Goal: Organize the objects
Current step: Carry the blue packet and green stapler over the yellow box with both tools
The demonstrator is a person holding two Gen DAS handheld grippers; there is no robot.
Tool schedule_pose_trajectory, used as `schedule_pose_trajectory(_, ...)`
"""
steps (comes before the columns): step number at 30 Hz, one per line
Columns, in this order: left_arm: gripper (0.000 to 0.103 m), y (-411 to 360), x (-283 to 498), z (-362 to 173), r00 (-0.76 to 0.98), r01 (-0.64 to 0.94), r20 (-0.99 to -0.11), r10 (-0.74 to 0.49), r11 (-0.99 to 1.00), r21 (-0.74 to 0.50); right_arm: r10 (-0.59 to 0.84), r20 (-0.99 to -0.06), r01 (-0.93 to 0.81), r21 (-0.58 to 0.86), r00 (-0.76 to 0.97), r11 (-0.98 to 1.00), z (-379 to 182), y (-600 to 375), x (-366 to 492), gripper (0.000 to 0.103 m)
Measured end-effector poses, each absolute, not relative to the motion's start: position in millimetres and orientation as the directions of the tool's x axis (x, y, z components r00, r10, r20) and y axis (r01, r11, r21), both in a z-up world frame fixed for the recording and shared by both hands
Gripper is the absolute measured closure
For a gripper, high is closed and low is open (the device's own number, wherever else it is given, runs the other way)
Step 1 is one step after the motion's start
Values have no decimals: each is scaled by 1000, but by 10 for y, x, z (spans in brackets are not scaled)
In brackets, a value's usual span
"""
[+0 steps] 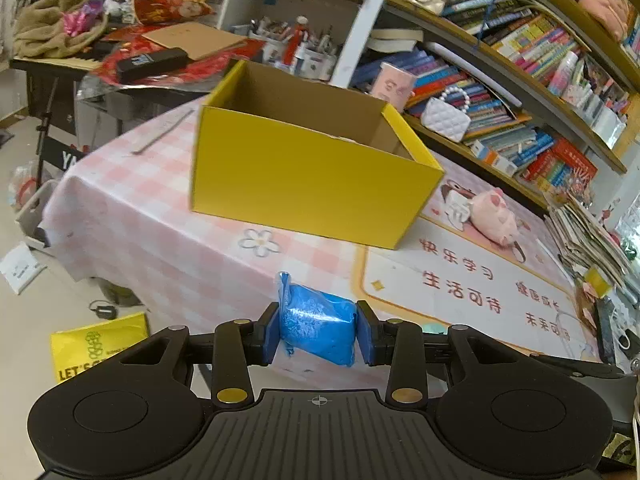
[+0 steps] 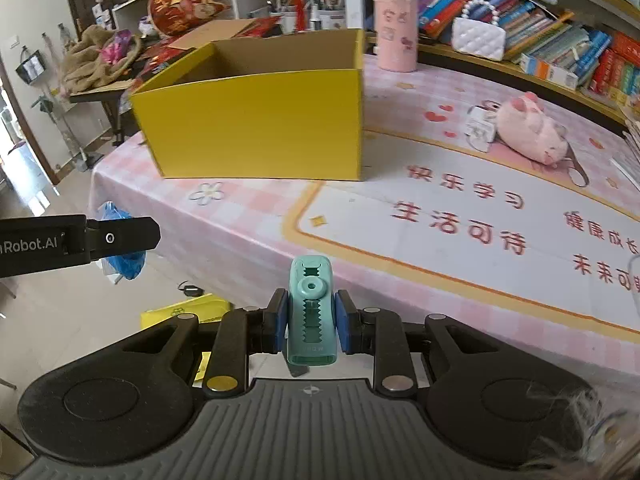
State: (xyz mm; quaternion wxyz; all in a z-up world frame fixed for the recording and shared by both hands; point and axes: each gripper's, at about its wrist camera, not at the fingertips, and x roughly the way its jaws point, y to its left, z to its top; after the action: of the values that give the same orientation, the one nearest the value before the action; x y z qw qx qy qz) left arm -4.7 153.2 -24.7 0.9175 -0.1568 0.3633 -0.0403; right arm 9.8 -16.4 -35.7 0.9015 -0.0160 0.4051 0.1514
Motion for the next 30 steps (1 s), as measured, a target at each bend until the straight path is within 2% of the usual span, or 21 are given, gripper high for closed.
schedule_pose_trajectory(18, 67, 1988, -180, -36, 804, -63, -574, -155, 938, -340, 289, -695, -370, 35, 659, 928, -146, 292, 62, 80)
schedule_pose_trajectory(30, 67, 2026, 342, 509, 894, -13, -427, -133, 946, -323, 320, -570, -362, 42, 757, 931, 311, 332, 657, 80)
